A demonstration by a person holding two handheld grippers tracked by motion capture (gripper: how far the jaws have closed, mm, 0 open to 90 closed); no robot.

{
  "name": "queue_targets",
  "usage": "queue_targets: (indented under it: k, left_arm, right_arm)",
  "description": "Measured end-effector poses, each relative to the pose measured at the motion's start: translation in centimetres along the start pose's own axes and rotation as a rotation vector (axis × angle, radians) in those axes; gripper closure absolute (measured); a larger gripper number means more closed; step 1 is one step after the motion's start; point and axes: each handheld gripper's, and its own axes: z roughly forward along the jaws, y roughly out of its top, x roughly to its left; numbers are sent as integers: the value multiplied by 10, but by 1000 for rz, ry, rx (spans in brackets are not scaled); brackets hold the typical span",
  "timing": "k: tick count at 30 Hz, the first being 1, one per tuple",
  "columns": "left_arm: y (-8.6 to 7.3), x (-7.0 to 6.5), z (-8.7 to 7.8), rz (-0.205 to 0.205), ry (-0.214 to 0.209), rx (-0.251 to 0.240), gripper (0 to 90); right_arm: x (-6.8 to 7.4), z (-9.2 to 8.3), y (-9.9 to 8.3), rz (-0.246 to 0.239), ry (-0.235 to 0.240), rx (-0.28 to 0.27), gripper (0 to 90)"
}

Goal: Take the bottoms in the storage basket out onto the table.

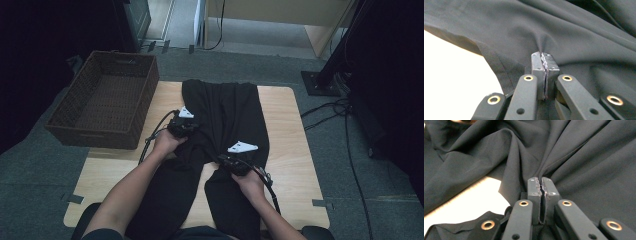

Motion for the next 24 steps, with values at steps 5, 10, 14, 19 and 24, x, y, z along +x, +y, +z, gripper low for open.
queue_targets:
  k: [5, 10, 14, 19, 24]
  left_arm:
    - [-12, -8, -13, 2, -42, 17, 900]
    - [-24, -13, -24, -16, -58, 20, 900]
    - [-27, -15, -27, -17, -70, 22, 900]
    - [-31, -17, -32, -29, -76, 29, 900]
    - [-35, -12, -34, -75, -85, 16, 900]
  right_arm:
    - [0, 0, 1, -6, 2, 5, 821]
    - [-3, 0, 4, 4, -7, 0, 739]
    - [-9, -2, 10, 16, -11, -19, 681]
    - [-22, -5, 26, 33, -31, -54, 605]
    - [-42, 1, 44, 52, -72, -81, 563]
